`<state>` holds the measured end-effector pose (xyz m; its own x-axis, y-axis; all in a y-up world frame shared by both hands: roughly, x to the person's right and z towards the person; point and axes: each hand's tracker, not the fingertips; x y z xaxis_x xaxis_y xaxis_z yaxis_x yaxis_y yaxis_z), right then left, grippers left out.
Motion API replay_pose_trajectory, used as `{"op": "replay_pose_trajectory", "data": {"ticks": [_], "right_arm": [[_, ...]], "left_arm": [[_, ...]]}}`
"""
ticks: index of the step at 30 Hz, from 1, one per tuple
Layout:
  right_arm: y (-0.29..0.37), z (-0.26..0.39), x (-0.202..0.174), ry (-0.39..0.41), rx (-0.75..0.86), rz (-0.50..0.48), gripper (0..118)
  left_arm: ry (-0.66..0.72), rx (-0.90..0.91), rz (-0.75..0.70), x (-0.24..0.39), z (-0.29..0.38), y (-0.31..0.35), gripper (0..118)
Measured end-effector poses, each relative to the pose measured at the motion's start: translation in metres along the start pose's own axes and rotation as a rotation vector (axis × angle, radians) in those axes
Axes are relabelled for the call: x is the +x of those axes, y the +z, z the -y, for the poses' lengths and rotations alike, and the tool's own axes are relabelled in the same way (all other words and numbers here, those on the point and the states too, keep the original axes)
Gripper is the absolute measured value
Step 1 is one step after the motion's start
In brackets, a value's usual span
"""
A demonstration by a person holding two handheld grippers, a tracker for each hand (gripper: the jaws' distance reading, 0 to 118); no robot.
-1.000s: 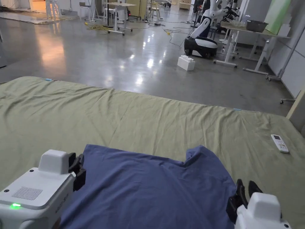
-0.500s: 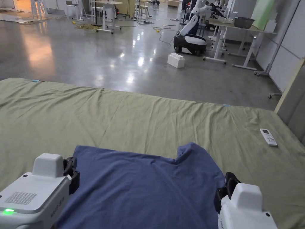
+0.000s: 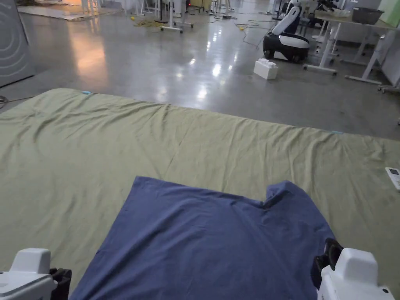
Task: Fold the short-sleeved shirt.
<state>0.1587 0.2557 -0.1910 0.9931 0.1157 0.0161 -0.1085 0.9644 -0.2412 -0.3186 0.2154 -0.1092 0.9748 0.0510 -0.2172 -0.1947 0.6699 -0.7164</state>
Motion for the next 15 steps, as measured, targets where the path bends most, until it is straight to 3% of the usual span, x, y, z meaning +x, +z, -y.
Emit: {"op": "replay_pose_trajectory", "data": {"ticks": [2, 6, 12, 15], "right_arm": [[-0.001, 0.003, -0.003, 0.005, -0.013, -0.009, 0], [-0.004, 0.010, -0.006, 0.008, -0.042, -0.019, 0], [-0.004, 0.016, -0.006, 0.021, -0.075, -0.020, 0], [-0.004, 0.019, -0.003, 0.023, -0.087, -0.018, 0]], "left_arm": [[-0.003, -0.039, -0.003, -0.003, 0.007, -0.004, 6], [0.036, -0.108, -0.030, -0.005, 0.013, -0.018, 70], [0.047, -0.207, -0.053, 0.000, 0.016, -0.050, 72], [0.031, -0.237, -0.064, 0.002, 0.020, -0.064, 67]]}}
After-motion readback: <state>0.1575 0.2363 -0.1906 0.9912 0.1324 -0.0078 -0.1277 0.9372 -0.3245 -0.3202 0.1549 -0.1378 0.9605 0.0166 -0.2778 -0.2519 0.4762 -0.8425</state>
